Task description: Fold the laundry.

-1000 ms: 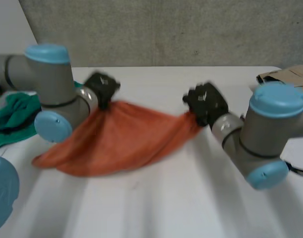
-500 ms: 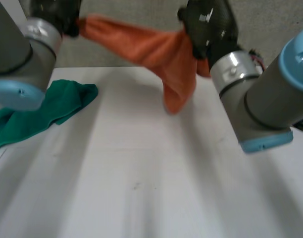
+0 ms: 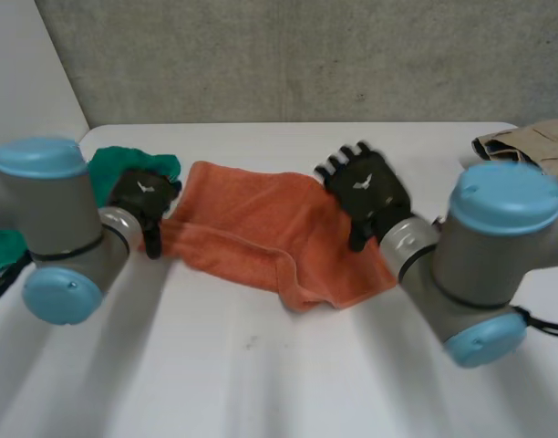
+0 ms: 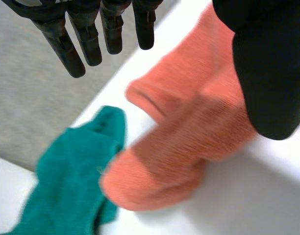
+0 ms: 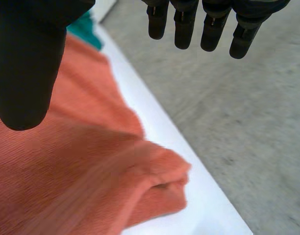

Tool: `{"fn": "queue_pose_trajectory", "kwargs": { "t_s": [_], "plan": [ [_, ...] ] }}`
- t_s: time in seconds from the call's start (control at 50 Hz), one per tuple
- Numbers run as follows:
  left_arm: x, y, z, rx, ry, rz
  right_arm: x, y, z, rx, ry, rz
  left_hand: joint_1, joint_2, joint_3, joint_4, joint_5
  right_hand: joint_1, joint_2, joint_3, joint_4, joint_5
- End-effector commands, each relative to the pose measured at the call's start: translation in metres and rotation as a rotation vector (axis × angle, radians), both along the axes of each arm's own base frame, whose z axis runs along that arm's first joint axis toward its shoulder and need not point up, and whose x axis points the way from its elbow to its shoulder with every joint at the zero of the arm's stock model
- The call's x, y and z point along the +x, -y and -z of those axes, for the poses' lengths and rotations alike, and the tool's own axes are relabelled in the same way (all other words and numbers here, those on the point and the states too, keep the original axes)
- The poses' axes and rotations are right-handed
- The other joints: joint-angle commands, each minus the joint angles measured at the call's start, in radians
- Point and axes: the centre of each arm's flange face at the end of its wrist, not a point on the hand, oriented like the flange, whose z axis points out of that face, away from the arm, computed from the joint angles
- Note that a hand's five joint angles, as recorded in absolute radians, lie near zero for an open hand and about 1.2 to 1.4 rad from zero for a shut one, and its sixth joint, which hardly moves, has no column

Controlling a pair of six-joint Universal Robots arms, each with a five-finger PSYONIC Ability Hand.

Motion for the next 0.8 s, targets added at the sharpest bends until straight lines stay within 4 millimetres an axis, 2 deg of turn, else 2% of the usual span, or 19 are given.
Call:
{"fn": "queue_pose_trajectory", "kwargs": {
  "t_s": [0.02, 0.06, 0.08, 0.14, 0.22, 0.36, 0.62, 0.66, 0.7, 0.76, 0.8],
  "plan": [
    [0.027, 0.008, -0.037, -0.041, -0.090, -0.089, -0.043, 0.024, -0.034, 0.152, 0.141, 0.133, -0.041, -0.030, -0.039, -0.023, -0.036, -0.049, -0.031, -0.034, -0.026, -0.040],
    [0.033, 0.010, -0.036, -0.025, -0.094, -0.094, -0.051, 0.026, -0.033, 0.202, 0.133, 0.149, -0.041, -0.030, -0.039, -0.023, -0.036, -0.049, -0.031, -0.034, -0.026, -0.040],
    [0.038, 0.013, -0.035, -0.013, -0.097, -0.092, -0.060, 0.025, -0.027, 0.286, 0.104, 0.155, -0.041, -0.030, -0.039, -0.023, -0.036, 0.001, 0.019, 0.015, 0.023, 0.010],
    [0.051, 0.023, -0.030, 0.015, -0.096, -0.076, -0.065, 0.022, -0.021, 0.347, 0.079, 0.151, -0.030, -0.018, -0.028, -0.012, -0.024, 0.054, 0.072, 0.069, 0.076, 0.063],
    [0.064, 0.036, -0.019, 0.074, -0.110, -0.027, -0.074, 0.018, 0.000, 0.445, 0.027, 0.138, 0.070, 0.081, 0.072, 0.088, 0.075, 0.145, 0.163, 0.160, 0.168, 0.154],
    [0.062, 0.050, 0.007, 0.201, -0.128, 0.086, -0.079, 0.015, 0.024, 0.439, -0.030, 0.119, 0.205, 0.217, 0.207, 0.223, 0.210, 0.271, 0.289, 0.286, 0.294, 0.280],
    [0.051, 0.078, 0.042, 0.213, -0.014, 0.040, -0.078, -0.001, 0.047, 0.411, -0.056, 0.096, 0.264, 0.276, 0.266, 0.282, 0.269, 0.277, 0.295, 0.292, 0.300, 0.286],
    [0.050, 0.081, 0.044, 0.213, 0.013, 0.021, -0.078, -0.003, 0.048, 0.406, -0.059, 0.095, 0.331, 0.343, 0.333, 0.349, 0.336, 0.277, 0.295, 0.292, 0.300, 0.286],
    [0.049, 0.081, 0.046, 0.216, 0.025, 0.016, -0.079, -0.004, 0.049, 0.401, -0.060, 0.094, 0.489, 0.501, 0.491, 0.507, 0.494, 0.277, 0.295, 0.292, 0.300, 0.286],
    [0.046, 0.082, 0.044, 0.203, 0.046, 0.005, -0.079, -0.005, 0.050, 0.386, -0.058, 0.093, 1.113, 1.125, 1.116, 1.131, 1.119, 0.277, 0.295, 0.292, 0.300, 0.286],
    [0.044, 0.083, 0.034, 0.174, 0.046, -0.006, -0.080, -0.005, 0.049, 0.379, -0.052, 0.098, 1.165, 1.177, 1.167, 1.183, 1.170, 0.271, 0.290, 0.286, 0.294, 0.280]
  ]
}}
